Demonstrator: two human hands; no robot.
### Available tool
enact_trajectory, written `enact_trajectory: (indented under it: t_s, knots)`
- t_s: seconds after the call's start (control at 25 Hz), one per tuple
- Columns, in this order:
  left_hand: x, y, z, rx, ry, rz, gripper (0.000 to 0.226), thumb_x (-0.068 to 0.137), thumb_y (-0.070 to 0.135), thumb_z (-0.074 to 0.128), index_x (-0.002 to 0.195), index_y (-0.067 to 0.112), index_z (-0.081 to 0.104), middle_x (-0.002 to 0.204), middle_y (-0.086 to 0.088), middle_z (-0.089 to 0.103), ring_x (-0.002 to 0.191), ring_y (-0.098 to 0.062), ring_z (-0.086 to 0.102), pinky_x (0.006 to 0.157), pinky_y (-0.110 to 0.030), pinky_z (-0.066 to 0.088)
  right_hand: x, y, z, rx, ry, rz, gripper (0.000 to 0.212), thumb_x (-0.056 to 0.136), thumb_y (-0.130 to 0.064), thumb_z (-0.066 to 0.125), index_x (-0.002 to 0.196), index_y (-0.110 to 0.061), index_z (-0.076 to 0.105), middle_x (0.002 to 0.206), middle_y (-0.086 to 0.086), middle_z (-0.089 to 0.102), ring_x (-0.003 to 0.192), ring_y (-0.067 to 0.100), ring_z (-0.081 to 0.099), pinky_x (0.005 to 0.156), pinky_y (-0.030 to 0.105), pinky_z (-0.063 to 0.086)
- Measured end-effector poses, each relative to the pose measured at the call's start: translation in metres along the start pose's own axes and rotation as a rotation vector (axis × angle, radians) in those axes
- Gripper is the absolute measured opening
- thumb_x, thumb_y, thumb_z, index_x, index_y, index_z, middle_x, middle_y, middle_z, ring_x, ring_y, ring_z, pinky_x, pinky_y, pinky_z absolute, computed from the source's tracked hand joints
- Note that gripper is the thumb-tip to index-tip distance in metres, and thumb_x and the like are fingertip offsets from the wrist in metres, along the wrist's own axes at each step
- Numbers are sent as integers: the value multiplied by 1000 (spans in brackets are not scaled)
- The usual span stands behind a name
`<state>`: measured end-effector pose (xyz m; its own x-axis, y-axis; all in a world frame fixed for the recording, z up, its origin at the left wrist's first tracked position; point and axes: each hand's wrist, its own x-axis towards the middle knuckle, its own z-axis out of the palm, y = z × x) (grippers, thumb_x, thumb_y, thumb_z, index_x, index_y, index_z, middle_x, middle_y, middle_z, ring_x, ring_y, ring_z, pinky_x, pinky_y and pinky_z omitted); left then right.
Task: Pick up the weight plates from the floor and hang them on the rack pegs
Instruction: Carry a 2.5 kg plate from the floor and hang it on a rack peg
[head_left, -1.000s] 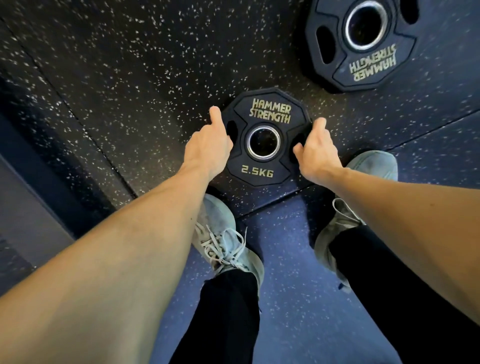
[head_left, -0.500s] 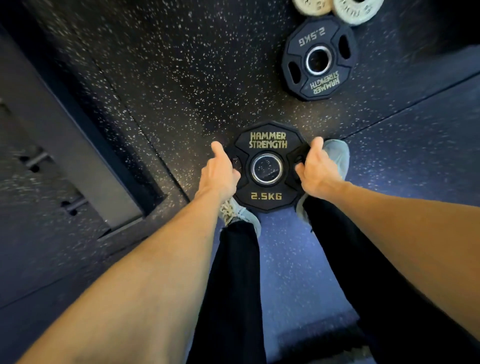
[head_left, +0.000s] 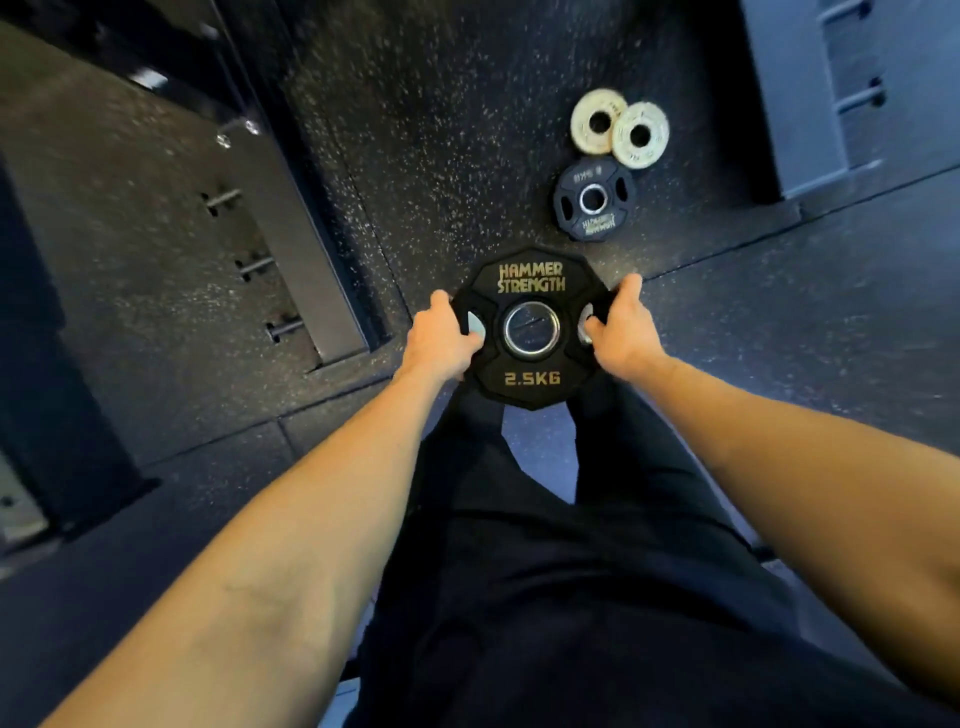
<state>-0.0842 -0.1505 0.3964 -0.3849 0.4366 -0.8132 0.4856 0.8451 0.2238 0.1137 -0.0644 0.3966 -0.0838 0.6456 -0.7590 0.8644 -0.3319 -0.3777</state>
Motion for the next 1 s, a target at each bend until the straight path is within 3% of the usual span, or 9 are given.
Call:
enact_trajectory:
  t_s: [0.08, 0.24, 0.4, 0.48, 0.6, 0.64, 0.84, 1.0]
  knots:
    - [-35, 9, -22, -13, -27, -10, 50, 82, 24, 69, 121, 6, 42, 119, -20, 57, 103, -40, 58, 81, -47, 52, -28, -15, -23, -24, -19, 73, 32, 91, -18, 56, 115, -1, 45, 120, 23, 56, 109, 37, 55, 80, 36, 42]
    - [-98, 18, -55, -88, -34, 0, 53, 80, 19, 70, 122, 4, 40, 121, -21, 54, 103, -42, 58, 82, -49, 54, -84, -33, -55, -136, -31, -42, 36, 93, -23, 51, 117, 3, 53, 119, 24, 59, 112, 39, 55, 88, 38, 44]
    - [-120, 20, -60, -89, 30, 41, 51, 80, 20, 69, 118, 5, 39, 118, -19, 55, 93, -37, 60, 65, -36, 49, -99, -41, -70, -171, 14, -138, 32, 92, -21, 50, 114, 2, 53, 115, 25, 61, 108, 40, 56, 83, 37, 44]
    - [-121, 22, -63, -91, 42, 52, 48, 81, 20, 69, 116, 5, 40, 117, -19, 56, 92, -36, 61, 68, -38, 49, -102, -45, -74, -163, 40, -146, 30, 91, -20, 50, 113, 1, 53, 114, 24, 61, 107, 40, 56, 81, 36, 44]
    - [-119, 26, -72, -119, 16, 95, 41, 82, 16, 66, 110, 7, 38, 109, -17, 57, 65, -33, 66, 56, -38, 55, -108, -44, -72, -105, 107, -135, 27, 90, -19, 50, 111, -2, 53, 112, 24, 62, 104, 40, 57, 79, 36, 43]
    - [-117, 27, -75, -113, 0, 114, 41, 82, 15, 66, 111, 7, 38, 109, -17, 56, 64, -34, 68, 55, -39, 56, -111, -42, -69, -87, 132, -119, 27, 90, -19, 50, 111, -2, 53, 112, 24, 62, 104, 40, 57, 79, 37, 44]
    - [-111, 37, -75, 132, -29, 247, 55, 83, 22, 68, 125, 2, 38, 125, -21, 55, 108, -40, 57, 83, -44, 51, -139, -22, -55, 60, 248, 36, 29, 91, -20, 50, 112, -2, 54, 114, 23, 61, 104, 39, 57, 83, 39, 45]
    - [-115, 61, -54, 280, -101, 383, 55, 82, 22, 68, 124, 4, 39, 123, -18, 56, 103, -40, 61, 75, -41, 54, -172, 20, -43, 200, 354, 160, 28, 92, -20, 49, 113, -1, 53, 115, 23, 61, 106, 39, 56, 84, 38, 45]
